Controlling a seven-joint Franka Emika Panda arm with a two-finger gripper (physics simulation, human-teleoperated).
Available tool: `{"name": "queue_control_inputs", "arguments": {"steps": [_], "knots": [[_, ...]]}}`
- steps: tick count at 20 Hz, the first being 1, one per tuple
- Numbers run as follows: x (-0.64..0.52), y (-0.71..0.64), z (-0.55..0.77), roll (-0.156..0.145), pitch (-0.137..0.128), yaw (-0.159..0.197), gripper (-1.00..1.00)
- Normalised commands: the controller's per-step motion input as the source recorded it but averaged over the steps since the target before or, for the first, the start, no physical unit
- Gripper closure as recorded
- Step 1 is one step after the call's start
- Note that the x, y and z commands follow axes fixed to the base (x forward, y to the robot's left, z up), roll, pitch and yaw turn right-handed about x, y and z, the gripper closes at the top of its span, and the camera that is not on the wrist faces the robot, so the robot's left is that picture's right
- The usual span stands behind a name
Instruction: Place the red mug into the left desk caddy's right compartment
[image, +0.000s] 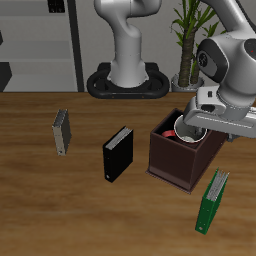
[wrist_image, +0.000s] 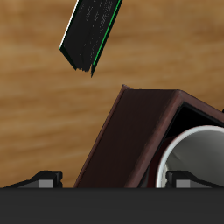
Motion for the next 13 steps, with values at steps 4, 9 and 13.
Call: {"name": "queue_control_inputs", "arguments": {"steps": [4,9,13], "knots": [[-0.07,-0.06,0.11,0.005,-0.009,-0.001,-1.0],[-0.19,-0.1,0.22,0.015,-0.034,0.007,-1.0],[-0.23,-0.18,0.32,0.019,-0.063,0.012,-1.0]]}}
